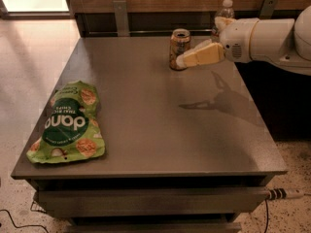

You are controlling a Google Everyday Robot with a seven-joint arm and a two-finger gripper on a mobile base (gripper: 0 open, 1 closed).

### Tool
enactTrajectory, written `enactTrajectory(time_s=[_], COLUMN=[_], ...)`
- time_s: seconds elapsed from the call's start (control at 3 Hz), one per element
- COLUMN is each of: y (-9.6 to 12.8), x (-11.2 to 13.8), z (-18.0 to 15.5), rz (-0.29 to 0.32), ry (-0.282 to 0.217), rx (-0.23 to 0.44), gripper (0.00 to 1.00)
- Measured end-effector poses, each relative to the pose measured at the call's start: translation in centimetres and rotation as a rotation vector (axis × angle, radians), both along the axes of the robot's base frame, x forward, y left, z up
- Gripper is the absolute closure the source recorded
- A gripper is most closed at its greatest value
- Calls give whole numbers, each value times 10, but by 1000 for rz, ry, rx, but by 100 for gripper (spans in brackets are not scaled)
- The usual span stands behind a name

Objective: Move orange can near green rice chip bag

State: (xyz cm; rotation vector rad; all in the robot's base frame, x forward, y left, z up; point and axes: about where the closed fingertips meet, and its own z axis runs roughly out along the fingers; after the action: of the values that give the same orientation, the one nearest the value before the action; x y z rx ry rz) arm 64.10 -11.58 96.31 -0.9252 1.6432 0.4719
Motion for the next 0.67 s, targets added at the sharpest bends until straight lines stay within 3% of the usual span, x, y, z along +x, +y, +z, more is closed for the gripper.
enactTrajectory(time_s=[0.67], y=[9], x=[35], z=[-22], rz=[-25], ry=[23], rx=[84], gripper=[0])
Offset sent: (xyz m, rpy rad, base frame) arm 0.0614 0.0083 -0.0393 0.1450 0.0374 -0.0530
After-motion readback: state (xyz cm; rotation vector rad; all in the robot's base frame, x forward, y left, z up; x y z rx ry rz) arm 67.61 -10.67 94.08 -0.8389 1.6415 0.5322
